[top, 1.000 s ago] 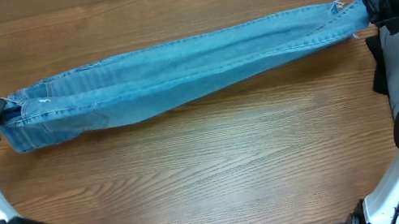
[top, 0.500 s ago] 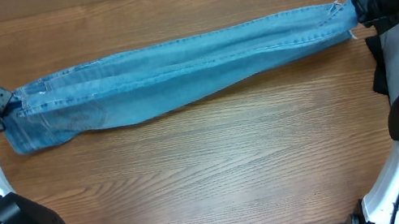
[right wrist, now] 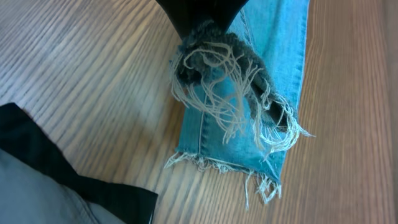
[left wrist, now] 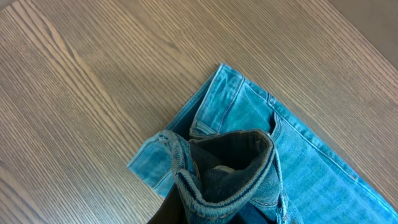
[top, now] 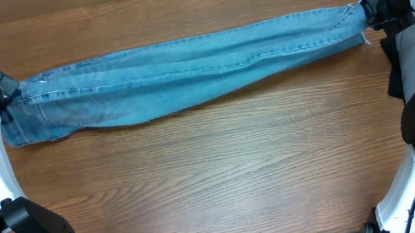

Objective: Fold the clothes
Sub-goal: 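Lower the folded edge onto the table and open both grippers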

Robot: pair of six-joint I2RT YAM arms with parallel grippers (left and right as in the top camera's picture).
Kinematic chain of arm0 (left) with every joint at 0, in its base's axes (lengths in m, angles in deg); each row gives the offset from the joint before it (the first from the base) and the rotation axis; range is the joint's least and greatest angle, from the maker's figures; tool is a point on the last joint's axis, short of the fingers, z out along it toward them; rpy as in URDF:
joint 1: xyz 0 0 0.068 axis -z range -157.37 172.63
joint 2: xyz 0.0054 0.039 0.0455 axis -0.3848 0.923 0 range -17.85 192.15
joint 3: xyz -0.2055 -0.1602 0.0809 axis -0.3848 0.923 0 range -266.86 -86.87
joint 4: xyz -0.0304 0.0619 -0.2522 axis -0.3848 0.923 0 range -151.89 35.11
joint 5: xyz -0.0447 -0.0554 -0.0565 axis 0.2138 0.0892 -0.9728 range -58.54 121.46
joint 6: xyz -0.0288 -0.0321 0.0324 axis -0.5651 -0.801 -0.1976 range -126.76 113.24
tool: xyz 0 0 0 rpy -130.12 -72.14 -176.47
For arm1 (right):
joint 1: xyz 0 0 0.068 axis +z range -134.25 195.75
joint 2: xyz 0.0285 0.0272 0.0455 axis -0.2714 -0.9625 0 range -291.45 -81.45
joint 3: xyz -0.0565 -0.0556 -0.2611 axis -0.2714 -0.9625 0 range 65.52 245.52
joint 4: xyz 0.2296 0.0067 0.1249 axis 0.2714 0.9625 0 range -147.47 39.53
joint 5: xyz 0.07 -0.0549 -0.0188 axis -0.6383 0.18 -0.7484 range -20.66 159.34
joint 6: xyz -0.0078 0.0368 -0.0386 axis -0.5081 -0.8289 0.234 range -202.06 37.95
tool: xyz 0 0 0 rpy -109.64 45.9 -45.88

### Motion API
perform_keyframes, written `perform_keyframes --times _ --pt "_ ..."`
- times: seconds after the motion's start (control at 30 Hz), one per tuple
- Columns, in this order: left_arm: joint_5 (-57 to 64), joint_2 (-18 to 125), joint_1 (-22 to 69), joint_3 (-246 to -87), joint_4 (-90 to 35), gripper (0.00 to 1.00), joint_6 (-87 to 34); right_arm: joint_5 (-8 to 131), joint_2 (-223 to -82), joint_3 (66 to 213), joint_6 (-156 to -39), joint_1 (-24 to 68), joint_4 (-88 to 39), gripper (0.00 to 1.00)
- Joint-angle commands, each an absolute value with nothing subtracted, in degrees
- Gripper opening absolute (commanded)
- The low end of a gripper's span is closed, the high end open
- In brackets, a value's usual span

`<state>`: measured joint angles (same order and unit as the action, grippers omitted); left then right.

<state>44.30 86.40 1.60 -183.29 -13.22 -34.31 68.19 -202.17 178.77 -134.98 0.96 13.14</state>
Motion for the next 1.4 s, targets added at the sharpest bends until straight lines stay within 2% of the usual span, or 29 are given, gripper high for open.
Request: perform_keyframes --times 0.0,0.4,0.6,0.93,0.97,1.03,1.07,1.1,1.23,1.37 --pt "48.98 86.88 1.44 -185.34 -14.14 0.04 -35.2 70.1 -203.94 180.74 -135.9 1.05 14.06 0.04" --pt "52.36 90.79 1.38 -185.28 -13.77 0.04 -35.12 69.9 -207.13 180.74 -137.52 1.05 13.27 0.04" --pt "57.76 94.88 1.29 -185.28 -15.26 0.04 -35.09 70.12 -209.43 180.74 -137.89 1.05 12.61 0.04" --pt "55.75 95.09 1.29 -185.3 -20.02 0.05 -35.05 67.74 -209.84 180.72 -139.99 1.12 8.18 0.04" --pt "55.6 95.09 1.29 -185.3 -20.22 0.09 -35.05 67.74 -209.84 180.72 -140.77 1.14 8.13 0.06" --pt "55.6 95.09 1.29 -185.3 -20.92 0.45 -35.03 67.71 -209.84 180.72 -141.04 1.14 7.39 0.18" --pt "55.58 95.09 1.29 -185.3 -21.49 0.59 -34.42 67.69 -209.84 180.72 -141.04 1.14 6.78 0.18" --pt "55.58 95.09 1.31 -185.3 -22.16 0.66 -33.5 67.63 -209.84 180.72 -140.88 1.14 5.95 0.19" --pt "55.4 95.07 1.31 -185.45 -25.33 0.71 -28.49 65.13 -209.84 180.72 -137.84 1.18 0.59 0.31" --pt "54.0 94.9 1.29 -187.24 -24.44 0.71 -27.71 59.19 -209.84 180.72 -135.09 1.18 -5.97 0.56"
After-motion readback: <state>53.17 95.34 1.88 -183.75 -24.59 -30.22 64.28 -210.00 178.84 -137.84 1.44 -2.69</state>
